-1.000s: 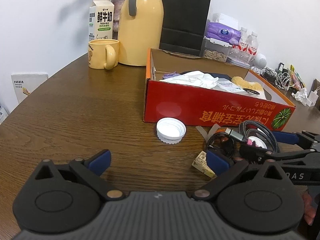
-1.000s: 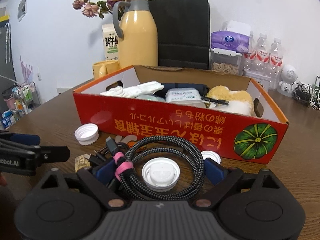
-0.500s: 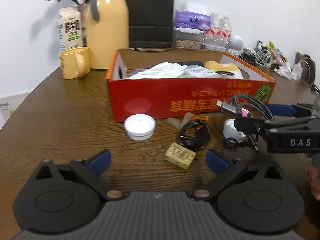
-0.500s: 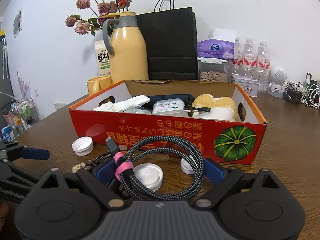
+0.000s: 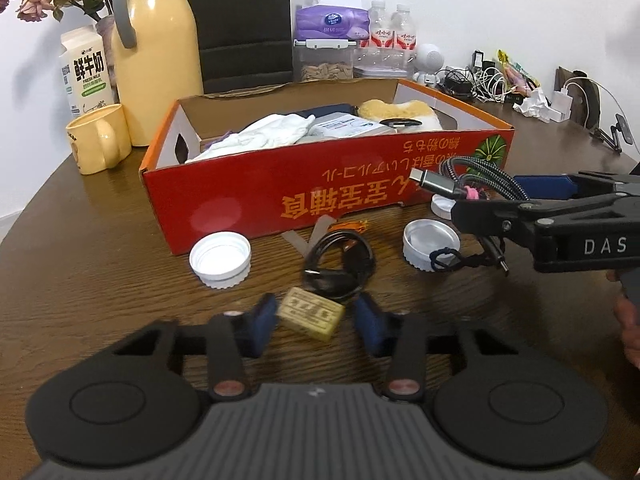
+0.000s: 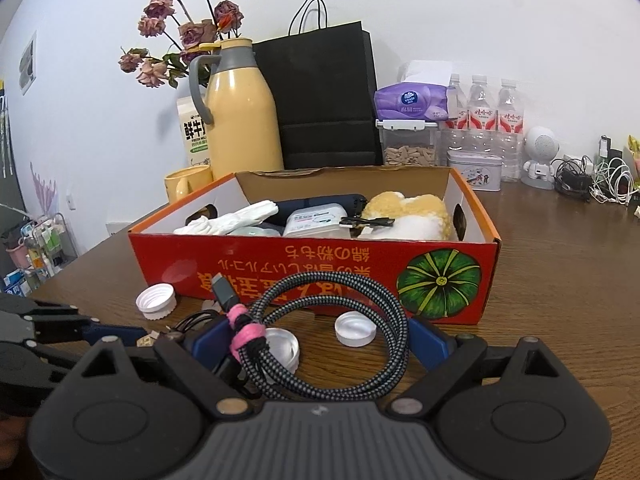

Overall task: Organize objects
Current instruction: 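Grasp the small gold card box with the left gripper while the right holds the braided cable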

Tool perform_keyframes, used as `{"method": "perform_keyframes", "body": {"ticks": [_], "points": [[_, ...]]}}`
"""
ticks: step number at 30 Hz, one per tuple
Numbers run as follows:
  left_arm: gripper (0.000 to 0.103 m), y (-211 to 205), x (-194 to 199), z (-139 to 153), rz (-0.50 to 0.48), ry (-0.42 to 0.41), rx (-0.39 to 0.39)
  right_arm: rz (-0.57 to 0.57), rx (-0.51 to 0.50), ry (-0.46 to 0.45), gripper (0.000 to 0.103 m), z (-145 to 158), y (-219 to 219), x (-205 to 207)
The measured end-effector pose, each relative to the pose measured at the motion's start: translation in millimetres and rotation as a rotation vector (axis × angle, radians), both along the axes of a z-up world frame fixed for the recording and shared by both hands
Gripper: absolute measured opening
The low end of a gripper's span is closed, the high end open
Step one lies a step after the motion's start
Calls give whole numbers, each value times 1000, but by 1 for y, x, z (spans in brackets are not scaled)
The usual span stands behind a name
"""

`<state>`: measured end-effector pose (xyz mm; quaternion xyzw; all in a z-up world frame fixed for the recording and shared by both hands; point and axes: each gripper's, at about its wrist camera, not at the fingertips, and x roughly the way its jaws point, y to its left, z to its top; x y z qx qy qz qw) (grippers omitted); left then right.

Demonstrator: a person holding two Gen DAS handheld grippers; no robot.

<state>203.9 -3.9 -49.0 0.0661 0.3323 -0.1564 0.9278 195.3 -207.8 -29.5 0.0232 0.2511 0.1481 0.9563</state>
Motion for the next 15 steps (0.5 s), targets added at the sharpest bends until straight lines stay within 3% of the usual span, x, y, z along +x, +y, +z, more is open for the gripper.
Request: {"method": "perform_keyframes", "body": {"ticks": [15], "points": [[36, 4, -10, 7, 44, -37, -17, 1, -2, 4, 93, -2, 1, -1]]}}
